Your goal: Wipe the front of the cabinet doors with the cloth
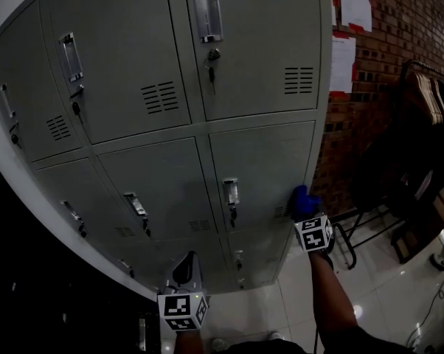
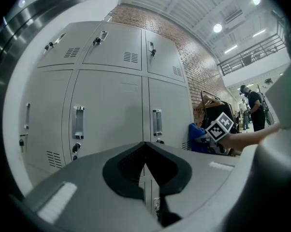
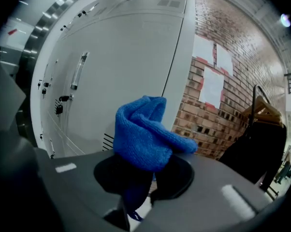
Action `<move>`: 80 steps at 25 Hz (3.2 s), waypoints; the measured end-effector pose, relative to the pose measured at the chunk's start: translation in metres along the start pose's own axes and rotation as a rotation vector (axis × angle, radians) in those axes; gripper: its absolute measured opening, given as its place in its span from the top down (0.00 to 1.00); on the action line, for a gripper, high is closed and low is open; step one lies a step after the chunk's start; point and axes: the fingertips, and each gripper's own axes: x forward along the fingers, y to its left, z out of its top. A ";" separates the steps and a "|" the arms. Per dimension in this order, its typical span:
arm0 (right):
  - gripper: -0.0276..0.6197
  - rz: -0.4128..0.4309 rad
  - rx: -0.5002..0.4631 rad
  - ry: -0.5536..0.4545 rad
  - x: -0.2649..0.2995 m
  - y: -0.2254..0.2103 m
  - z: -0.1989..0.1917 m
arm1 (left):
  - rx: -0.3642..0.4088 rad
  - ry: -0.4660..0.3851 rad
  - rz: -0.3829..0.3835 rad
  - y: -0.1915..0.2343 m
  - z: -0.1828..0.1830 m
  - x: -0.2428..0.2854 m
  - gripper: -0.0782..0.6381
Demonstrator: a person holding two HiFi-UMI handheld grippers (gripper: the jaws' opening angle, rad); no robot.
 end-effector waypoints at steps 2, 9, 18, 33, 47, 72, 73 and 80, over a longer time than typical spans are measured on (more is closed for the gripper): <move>0.83 0.012 0.002 0.020 0.010 0.008 -0.004 | 0.000 0.002 0.004 0.002 0.000 0.000 0.87; 0.83 0.065 -0.023 0.034 0.017 0.036 -0.002 | 0.000 0.012 -0.006 -0.001 -0.005 0.004 0.87; 0.83 0.191 -0.038 -0.022 0.017 0.101 0.024 | 0.000 0.004 -0.007 0.001 -0.004 0.005 0.87; 0.84 0.370 -0.017 -0.098 0.020 0.209 0.059 | -0.008 -0.015 0.066 0.038 0.001 -0.010 0.87; 0.83 0.400 0.169 -0.192 -0.025 0.180 0.080 | -0.005 -0.021 0.018 0.025 0.006 0.003 0.87; 0.83 0.237 0.078 -0.373 -0.148 0.150 0.093 | 0.020 -0.095 -0.122 -0.034 0.043 0.014 0.87; 0.83 0.237 0.078 -0.376 -0.148 0.151 0.094 | 0.021 -0.095 -0.125 -0.035 0.043 0.014 0.87; 0.83 0.234 0.062 -0.393 -0.153 0.154 0.099 | 0.025 -0.097 -0.128 -0.038 0.044 0.012 0.87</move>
